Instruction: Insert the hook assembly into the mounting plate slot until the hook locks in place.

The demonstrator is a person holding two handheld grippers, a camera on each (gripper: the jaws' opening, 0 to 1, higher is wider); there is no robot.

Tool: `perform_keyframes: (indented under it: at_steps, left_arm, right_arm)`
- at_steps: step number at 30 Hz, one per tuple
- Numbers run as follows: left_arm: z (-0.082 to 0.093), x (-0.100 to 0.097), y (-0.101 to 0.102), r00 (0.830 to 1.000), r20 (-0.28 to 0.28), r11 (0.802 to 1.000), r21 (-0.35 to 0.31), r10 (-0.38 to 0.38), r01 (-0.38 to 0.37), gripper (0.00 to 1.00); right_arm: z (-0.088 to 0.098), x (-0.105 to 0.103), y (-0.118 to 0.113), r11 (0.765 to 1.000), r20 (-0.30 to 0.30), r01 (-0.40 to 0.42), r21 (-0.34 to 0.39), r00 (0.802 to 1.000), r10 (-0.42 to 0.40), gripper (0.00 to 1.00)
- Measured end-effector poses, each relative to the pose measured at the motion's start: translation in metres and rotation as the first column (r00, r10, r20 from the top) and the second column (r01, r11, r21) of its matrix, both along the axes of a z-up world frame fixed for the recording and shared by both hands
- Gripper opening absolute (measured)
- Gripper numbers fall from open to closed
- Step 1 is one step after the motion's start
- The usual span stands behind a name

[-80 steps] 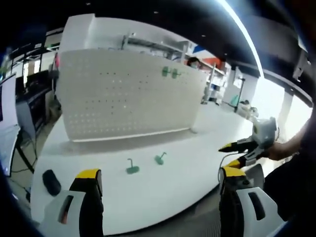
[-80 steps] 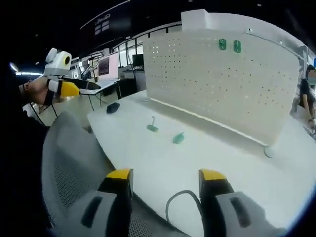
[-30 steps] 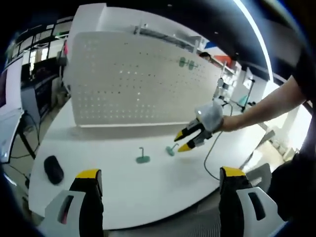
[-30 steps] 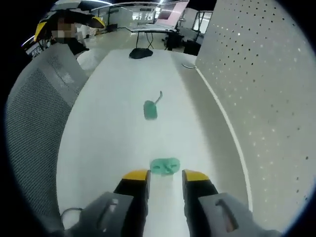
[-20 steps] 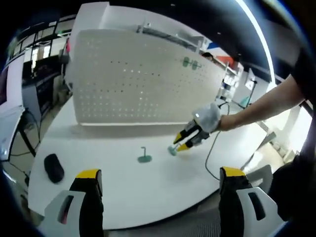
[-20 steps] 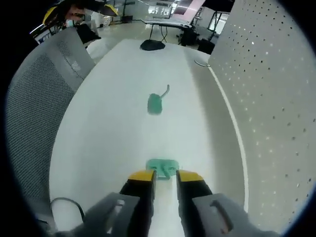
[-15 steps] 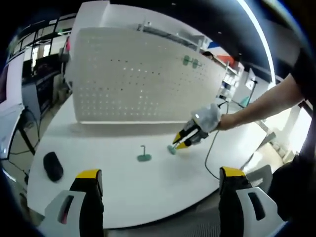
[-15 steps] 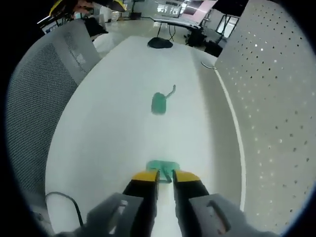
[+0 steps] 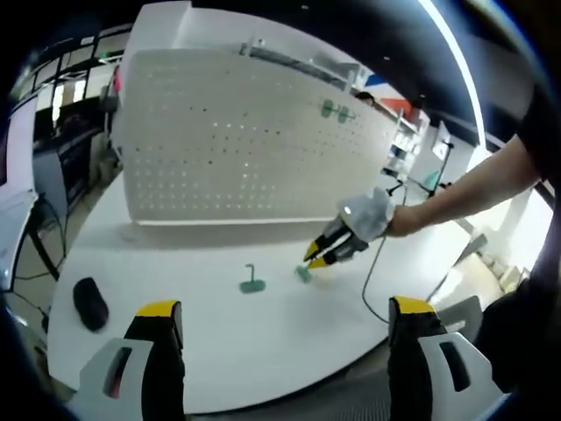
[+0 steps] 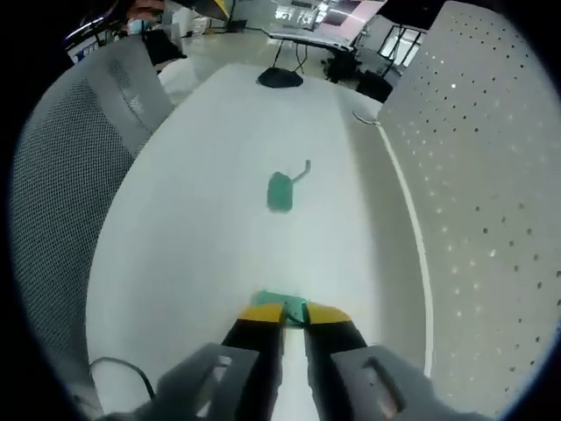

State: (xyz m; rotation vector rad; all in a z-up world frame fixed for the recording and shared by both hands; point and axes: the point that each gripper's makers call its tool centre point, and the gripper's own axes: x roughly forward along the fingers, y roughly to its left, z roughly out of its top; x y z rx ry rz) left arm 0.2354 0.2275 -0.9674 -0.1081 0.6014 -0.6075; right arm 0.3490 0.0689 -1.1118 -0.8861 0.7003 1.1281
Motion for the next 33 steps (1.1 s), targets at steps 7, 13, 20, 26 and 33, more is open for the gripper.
perform_keyframes:
  at_steps: [7, 13, 20, 26, 33]
  left_arm:
    - [0.001, 0.001, -0.001, 1.000, 0.003, 1.000, -0.005, -0.001, 0.001, 0.98]
    - [0.000, 0.000, 0.002, 1.000, 0.004, 1.000, -0.003, 0.004, -0.004, 0.98]
    - [0.001, 0.001, -0.003, 1.000, 0.004, 1.000, -0.007, 0.001, -0.001, 0.98]
    - [0.003, 0.013, -0.008, 1.000, 0.007, 1.000, -0.006, 0.022, -0.022, 0.97]
    - [0.007, 0.029, -0.016, 0.999, 0.027, 0.999, 0.041, 0.030, -0.031, 0.96]
  right_arm:
    - [0.003, 0.004, 0.003, 0.997, -0.027, 0.077, 0.018, 0.997, -0.076, 0.03]
    - [0.004, 0.002, 0.006, 0.994, -0.042, 0.104, 0.029, 0.994, -0.103, 0.02]
    - [0.018, 0.003, 0.011, 0.973, -0.081, 0.206, 0.100, 0.977, -0.198, 0.02]
    - [0.051, 0.017, 0.022, 0.891, -0.150, 0.385, 0.240, 0.921, -0.358, 0.02]
    - [0.085, 0.026, 0.032, 0.757, -0.254, 0.547, 0.358, 0.837, -0.485, 0.02]
